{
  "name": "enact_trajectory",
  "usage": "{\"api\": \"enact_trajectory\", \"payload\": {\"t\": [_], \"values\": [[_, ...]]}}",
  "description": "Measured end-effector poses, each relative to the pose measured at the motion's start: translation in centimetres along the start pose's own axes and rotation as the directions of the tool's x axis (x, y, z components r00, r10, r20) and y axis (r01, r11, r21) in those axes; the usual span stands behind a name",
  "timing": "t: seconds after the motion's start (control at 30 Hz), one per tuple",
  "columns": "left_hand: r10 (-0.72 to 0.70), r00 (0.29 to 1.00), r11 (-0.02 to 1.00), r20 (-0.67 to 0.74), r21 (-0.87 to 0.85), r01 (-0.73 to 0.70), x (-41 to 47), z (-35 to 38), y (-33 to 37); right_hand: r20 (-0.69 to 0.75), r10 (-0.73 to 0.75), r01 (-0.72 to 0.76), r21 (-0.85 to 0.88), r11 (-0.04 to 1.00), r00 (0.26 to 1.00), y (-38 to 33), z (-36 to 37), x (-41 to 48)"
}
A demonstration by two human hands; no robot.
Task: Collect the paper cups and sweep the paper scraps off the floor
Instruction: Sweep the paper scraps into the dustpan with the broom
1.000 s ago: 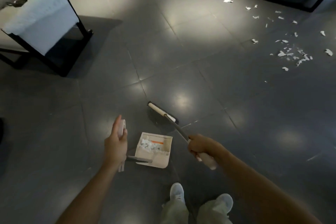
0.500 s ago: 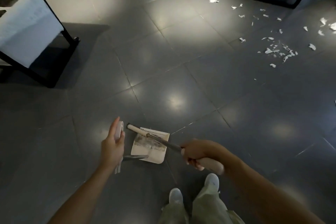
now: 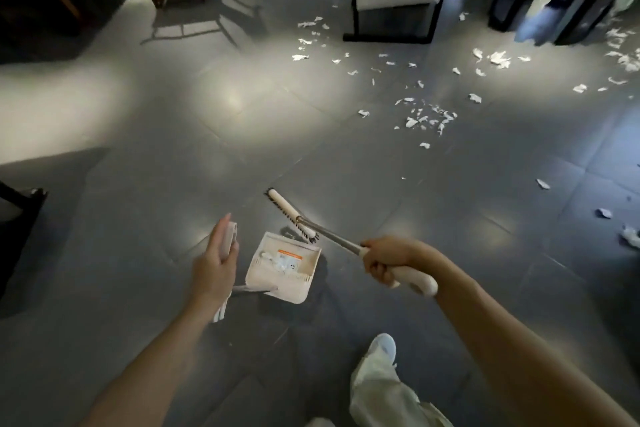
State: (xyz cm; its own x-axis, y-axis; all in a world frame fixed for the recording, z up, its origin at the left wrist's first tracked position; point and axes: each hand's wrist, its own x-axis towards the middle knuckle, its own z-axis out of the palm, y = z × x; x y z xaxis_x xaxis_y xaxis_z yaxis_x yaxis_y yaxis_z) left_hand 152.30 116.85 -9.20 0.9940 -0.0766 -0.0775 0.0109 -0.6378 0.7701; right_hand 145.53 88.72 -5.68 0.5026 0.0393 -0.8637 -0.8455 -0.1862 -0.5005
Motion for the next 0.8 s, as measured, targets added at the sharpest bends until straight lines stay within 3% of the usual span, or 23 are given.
{"api": "enact_trajectory", "payload": {"t": [0.13, 0.3, 0.43, 0.8], "values": [[0.137, 0.989, 0.986, 0.049, 0.094, -0.141, 5.5, 5.7, 7.2, -0.122, 0.014, 0.007, 0.171, 0.985, 0.992, -0.3, -8.0, 1.1], [0.247, 0.951, 0.964, 0.187, 0.049, -0.26, 10.4, 14.2, 15.6, -0.282, 0.025, 0.095, 0.403, 0.91, 0.959, 1.3, -16.6, 0.5], [0.307, 0.907, 0.941, 0.286, 0.049, -0.334, 14.3, 21.5, 21.8, -0.419, 0.072, 0.158, 0.488, 0.859, 0.905, 3.8, -23.5, 1.6], [0.44, 0.698, 0.879, 0.565, -0.114, -0.462, 23.0, 40.9, 36.4, -0.61, 0.3, 0.257, 0.657, 0.709, 0.734, 11.0, -38.3, 1.8]]}}
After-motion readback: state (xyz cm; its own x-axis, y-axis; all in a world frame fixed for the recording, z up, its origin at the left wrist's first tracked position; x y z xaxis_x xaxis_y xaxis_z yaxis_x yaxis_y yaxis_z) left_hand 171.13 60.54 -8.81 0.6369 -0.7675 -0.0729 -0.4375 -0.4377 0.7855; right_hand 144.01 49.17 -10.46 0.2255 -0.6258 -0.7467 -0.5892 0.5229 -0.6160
